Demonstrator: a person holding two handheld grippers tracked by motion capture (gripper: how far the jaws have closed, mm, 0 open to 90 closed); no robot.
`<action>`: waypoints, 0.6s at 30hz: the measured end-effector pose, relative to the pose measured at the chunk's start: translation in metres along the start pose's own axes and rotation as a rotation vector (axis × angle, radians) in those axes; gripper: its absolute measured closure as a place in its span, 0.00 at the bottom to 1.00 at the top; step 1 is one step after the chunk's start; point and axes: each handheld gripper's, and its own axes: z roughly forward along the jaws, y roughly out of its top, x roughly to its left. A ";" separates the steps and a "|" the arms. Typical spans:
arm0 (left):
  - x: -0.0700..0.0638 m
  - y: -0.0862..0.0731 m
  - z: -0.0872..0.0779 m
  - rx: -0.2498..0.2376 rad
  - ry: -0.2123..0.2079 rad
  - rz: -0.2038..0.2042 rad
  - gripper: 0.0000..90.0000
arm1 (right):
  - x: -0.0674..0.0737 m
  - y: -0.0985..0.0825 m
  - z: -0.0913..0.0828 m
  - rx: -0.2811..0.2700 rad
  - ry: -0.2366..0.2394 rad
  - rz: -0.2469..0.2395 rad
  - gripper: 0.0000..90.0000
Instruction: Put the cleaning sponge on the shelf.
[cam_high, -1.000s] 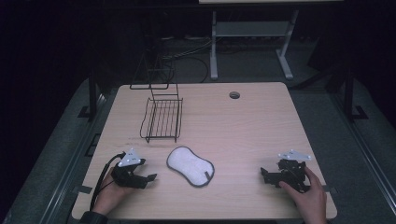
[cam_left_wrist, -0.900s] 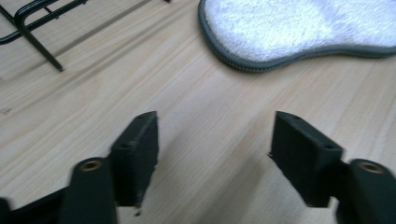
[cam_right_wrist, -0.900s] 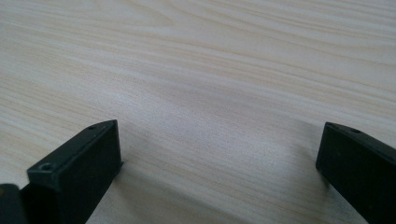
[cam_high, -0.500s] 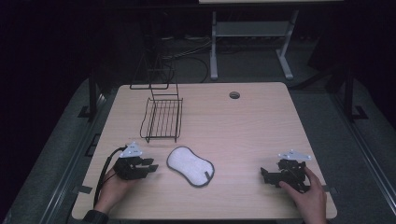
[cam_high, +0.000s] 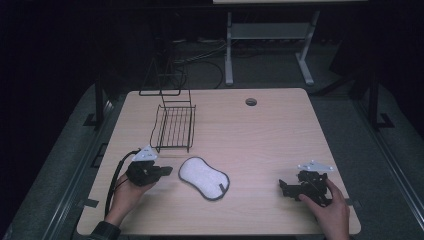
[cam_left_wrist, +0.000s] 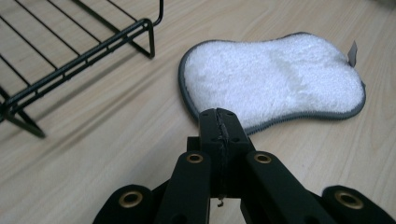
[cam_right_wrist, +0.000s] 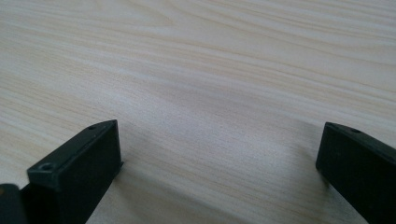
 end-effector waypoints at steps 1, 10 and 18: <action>0.000 0.004 0.003 0.005 -0.006 0.010 1.00 | 0.000 0.000 0.000 0.000 0.000 0.000 0.00; 0.003 0.022 0.019 0.011 -0.022 0.030 1.00 | 0.000 0.000 0.000 0.000 0.000 0.000 0.00; 0.002 0.033 0.032 0.018 -0.035 0.046 1.00 | 0.000 0.000 0.000 0.000 0.000 0.000 0.00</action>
